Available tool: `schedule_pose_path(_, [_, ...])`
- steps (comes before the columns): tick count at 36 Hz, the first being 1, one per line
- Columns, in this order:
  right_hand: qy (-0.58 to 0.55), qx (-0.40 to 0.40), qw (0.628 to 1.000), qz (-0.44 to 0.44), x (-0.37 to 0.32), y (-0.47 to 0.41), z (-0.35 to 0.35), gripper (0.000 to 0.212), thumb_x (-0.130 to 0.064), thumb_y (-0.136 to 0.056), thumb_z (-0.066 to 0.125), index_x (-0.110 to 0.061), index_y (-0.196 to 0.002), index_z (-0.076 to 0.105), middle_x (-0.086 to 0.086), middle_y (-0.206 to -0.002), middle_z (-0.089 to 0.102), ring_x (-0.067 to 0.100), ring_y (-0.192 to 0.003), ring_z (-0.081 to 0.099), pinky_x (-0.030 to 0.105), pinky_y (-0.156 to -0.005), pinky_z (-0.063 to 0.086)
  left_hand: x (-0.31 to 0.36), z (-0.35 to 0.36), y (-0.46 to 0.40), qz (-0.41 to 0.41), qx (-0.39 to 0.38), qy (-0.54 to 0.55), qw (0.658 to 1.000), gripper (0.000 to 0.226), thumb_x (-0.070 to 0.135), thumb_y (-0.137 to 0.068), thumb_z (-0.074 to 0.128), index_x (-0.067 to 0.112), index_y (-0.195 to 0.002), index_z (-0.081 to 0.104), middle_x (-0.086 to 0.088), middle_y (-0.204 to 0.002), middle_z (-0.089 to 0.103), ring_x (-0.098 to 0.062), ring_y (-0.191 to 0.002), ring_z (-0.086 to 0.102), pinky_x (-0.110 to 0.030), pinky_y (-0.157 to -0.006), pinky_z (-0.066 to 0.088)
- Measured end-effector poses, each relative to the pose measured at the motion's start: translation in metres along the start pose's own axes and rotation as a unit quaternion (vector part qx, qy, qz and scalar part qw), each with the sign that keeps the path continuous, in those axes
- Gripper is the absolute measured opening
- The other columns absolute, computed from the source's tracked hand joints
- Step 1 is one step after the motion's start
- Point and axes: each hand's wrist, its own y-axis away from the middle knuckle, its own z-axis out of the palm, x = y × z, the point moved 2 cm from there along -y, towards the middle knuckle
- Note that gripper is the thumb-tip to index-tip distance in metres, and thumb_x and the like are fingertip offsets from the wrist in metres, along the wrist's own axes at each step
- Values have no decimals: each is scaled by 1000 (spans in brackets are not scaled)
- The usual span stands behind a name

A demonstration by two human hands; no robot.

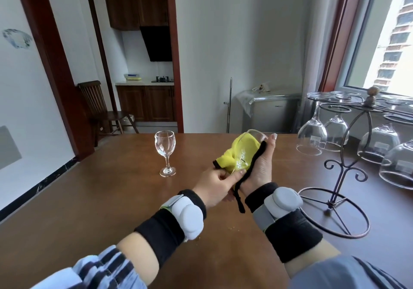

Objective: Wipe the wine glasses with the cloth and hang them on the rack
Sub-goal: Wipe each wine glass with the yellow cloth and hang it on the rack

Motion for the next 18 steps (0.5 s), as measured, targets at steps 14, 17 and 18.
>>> schedule_pose_path(14, [184, -31, 982, 20, -5, 5, -10, 65, -64, -58, 67, -10, -92, 57, 5, -62, 59, 27, -46, 63, 39, -49, 57, -6, -21, -10, -48, -16, -112, 992, 87, 70, -51, 73, 18, -111, 37, 3, -102, 56, -9, -90, 57, -29, -84, 50])
schedule_pose_path(17, [209, -46, 976, 30, -1, 13, -9, 70, -57, -61, 69, -3, -104, 59, 17, -84, 67, 30, -68, 69, 43, -61, 61, -2, -25, -11, -2, -64, -30, 997, 97, 64, -45, 77, 19, -122, 37, 2, -118, 56, -10, -111, 55, -28, -97, 47])
schedule_pose_path(18, [226, -56, 972, 35, 2, 15, -8, 74, -56, -59, 71, -1, -107, 60, 21, -90, 69, 31, -74, 70, 42, -63, 61, 1, -25, -11, 6, -63, 3, 998, 101, 68, -41, 78, 21, -121, 38, 2, -118, 56, -10, -110, 55, -27, -95, 48])
